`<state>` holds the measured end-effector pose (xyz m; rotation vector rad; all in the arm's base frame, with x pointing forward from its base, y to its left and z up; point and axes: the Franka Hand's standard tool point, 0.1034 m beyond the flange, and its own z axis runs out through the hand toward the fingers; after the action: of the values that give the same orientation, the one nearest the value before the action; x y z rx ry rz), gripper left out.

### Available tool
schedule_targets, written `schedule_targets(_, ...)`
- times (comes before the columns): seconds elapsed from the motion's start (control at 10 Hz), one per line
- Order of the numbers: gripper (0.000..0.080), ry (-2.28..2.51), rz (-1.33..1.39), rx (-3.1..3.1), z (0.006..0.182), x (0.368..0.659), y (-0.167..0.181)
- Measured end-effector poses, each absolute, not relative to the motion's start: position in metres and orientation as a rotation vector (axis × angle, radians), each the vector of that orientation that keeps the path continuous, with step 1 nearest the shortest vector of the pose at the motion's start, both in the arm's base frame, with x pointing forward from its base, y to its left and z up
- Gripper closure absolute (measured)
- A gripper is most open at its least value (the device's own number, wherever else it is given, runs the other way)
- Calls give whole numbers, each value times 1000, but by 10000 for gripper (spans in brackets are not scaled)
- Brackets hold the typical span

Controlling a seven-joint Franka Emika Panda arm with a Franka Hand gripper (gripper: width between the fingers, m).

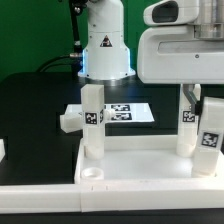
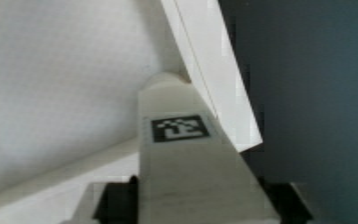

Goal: Assemble desk

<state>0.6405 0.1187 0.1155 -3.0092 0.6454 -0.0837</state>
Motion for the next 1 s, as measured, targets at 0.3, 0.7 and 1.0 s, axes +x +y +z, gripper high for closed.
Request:
schedule_targets(0.3,509,1229,-71,-2821,114,638,117)
schedule_targets(0.7,509,1978,-15,-2235,112,637,120)
schedule_targets(1.0,509,1819,-40,-2374,113,638,117)
